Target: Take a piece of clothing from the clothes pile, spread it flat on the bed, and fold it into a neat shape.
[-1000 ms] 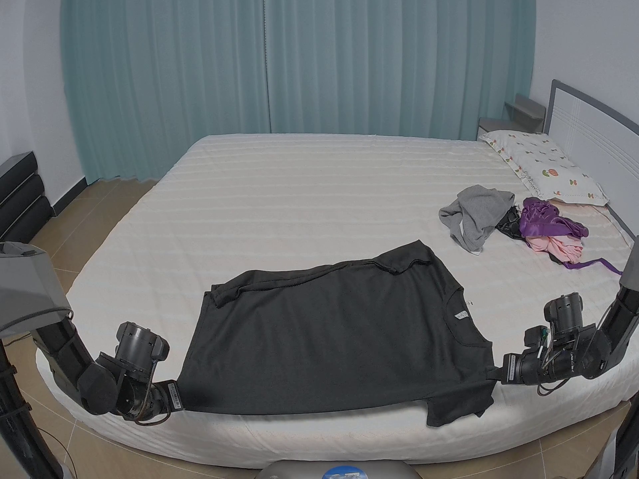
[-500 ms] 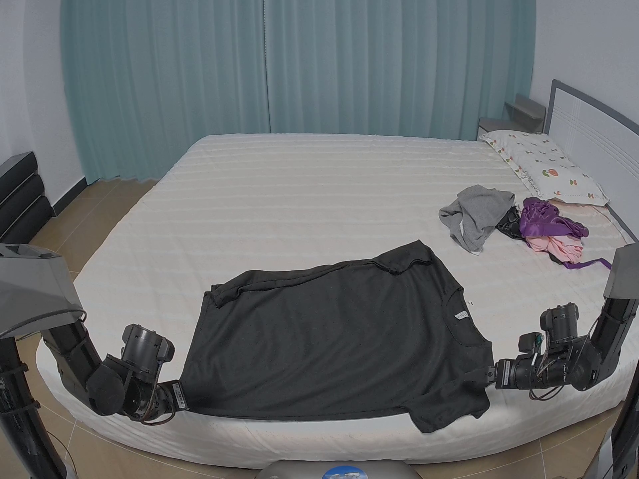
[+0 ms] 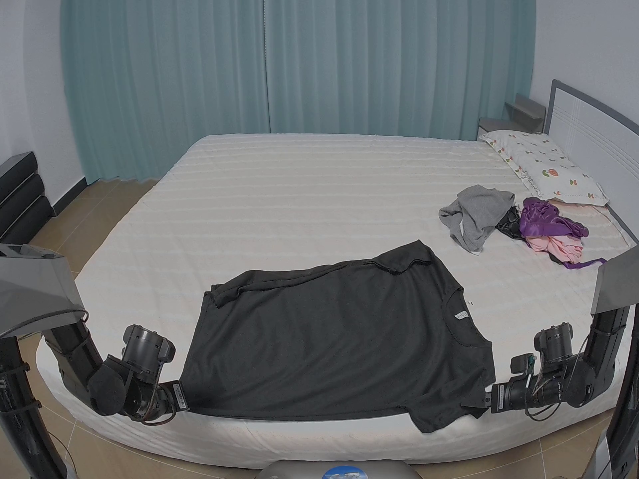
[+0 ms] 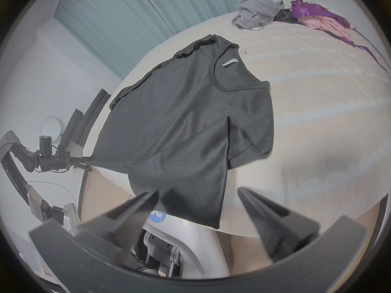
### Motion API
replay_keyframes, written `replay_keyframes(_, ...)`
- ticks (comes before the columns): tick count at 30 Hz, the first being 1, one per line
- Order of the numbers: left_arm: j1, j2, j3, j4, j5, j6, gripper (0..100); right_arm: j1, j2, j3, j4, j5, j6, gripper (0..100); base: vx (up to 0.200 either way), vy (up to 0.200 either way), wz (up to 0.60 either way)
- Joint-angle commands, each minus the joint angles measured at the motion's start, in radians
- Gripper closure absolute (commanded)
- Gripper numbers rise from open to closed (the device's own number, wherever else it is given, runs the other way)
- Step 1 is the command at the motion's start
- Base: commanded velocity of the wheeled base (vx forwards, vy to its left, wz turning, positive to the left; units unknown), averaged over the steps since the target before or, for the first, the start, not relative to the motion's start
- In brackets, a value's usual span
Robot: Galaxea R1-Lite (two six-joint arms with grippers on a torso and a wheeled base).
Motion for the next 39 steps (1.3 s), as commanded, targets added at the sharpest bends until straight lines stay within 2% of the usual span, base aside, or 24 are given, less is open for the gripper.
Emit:
replay_keyframes(1, 0.000, 0.002, 0.000, 0.000, 0.002, -0.001, 100, 0.010, 0.022, 0.002, -0.001, 0.001, 0.003, 100, 0.000, 0.000, 0.00)
replay_keyframes(13, 0.000, -0.003, 0.012, 0.001, 0.002, 0.003, 100, -0.012, -0.071, 0.066, 0.016, -0.007, -0.011, 100, 0.000, 0.000, 0.00)
replay_keyframes(17, 0.000, -0.009, 0.028, 0.010, 0.003, 0.012, 100, -0.013, -0.127, 0.083, 0.066, -0.007, -0.020, 100, 0.000, 0.000, 0.00)
replay_keyframes(20, 0.000, -0.012, 0.037, 0.012, 0.005, 0.015, 100, -0.013, -0.144, 0.085, 0.108, -0.009, -0.043, 100, 0.000, 0.000, 0.00)
replay_keyframes(21, -0.008, -0.010, 0.045, 0.013, 0.005, 0.018, 100, -0.013, -0.160, 0.083, 0.172, -0.013, -0.091, 100, 0.000, 0.000, 0.00)
replay_keyframes(24, -0.022, -0.003, 0.051, 0.013, 0.006, 0.018, 100, -0.022, -0.162, 0.071, 0.223, -0.023, -0.137, 100, 0.000, 0.000, 0.00)
replay_keyframes(31, -0.034, 0.007, 0.049, 0.006, 0.005, 0.015, 100, -0.029, -0.127, 0.066, 0.220, -0.030, -0.140, 100, 0.000, 0.000, 0.00)
replay_keyframes(32, -0.035, 0.007, 0.049, 0.006, 0.005, 0.015, 0, -0.027, -0.122, 0.065, 0.218, -0.033, -0.141, 100, 0.000, 0.000, 0.00)
replay_keyframes(33, -0.038, 0.007, 0.049, 0.007, 0.005, 0.013, 0, -0.025, -0.122, 0.065, 0.218, -0.033, -0.140, 100, 0.000, 0.000, 0.00)
replay_keyframes(34, -0.045, 0.007, 0.049, 0.007, 0.005, 0.009, 0, -0.025, -0.124, 0.057, 0.218, -0.032, -0.138, 0, 0.000, 0.000, 0.00)
replay_keyframes(39, -0.045, -0.004, 0.040, 0.003, 0.003, 0.004, 0, -0.041, -0.145, 0.034, 0.215, -0.030, -0.117, 0, 0.000, 0.000, 0.00)
